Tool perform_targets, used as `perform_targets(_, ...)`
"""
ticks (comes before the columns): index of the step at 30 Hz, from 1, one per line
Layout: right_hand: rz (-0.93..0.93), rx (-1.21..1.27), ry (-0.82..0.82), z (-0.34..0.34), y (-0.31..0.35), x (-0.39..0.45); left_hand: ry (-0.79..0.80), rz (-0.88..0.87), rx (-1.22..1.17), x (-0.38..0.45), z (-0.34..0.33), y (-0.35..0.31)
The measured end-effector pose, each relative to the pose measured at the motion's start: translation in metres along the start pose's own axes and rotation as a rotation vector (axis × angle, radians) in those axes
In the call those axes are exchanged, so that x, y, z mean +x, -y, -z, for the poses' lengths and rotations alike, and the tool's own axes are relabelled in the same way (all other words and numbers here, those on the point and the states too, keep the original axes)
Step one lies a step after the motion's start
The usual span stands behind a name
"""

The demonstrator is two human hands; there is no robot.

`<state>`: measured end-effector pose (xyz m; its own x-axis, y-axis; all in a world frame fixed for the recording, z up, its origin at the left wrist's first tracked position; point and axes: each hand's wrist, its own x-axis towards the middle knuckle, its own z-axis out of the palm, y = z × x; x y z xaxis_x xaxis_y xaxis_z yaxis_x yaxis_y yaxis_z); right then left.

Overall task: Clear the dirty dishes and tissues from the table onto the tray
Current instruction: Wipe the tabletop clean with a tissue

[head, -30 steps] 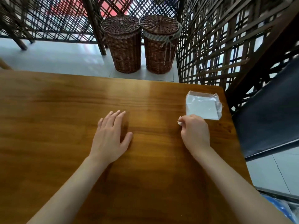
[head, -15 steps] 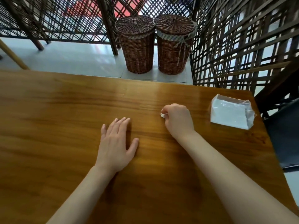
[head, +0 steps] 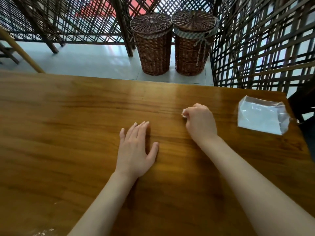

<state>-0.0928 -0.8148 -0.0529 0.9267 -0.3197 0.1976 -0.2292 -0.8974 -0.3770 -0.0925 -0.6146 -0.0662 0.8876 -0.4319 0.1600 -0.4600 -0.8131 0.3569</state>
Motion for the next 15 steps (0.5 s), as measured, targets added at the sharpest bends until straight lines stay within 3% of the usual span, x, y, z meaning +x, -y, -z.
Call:
perform_targets(6, -0.134, -0.034, -0.055, 0.02, -0.024, -0.023, -0.017, -0.016, -0.006, -0.005, 0.003, -0.004)
perform_targets(15, -0.203, -0.018, -0.013, 0.049, -0.047, -0.078, -0.004, 0.018, 0.023, -0.034, 0.005, -0.02)
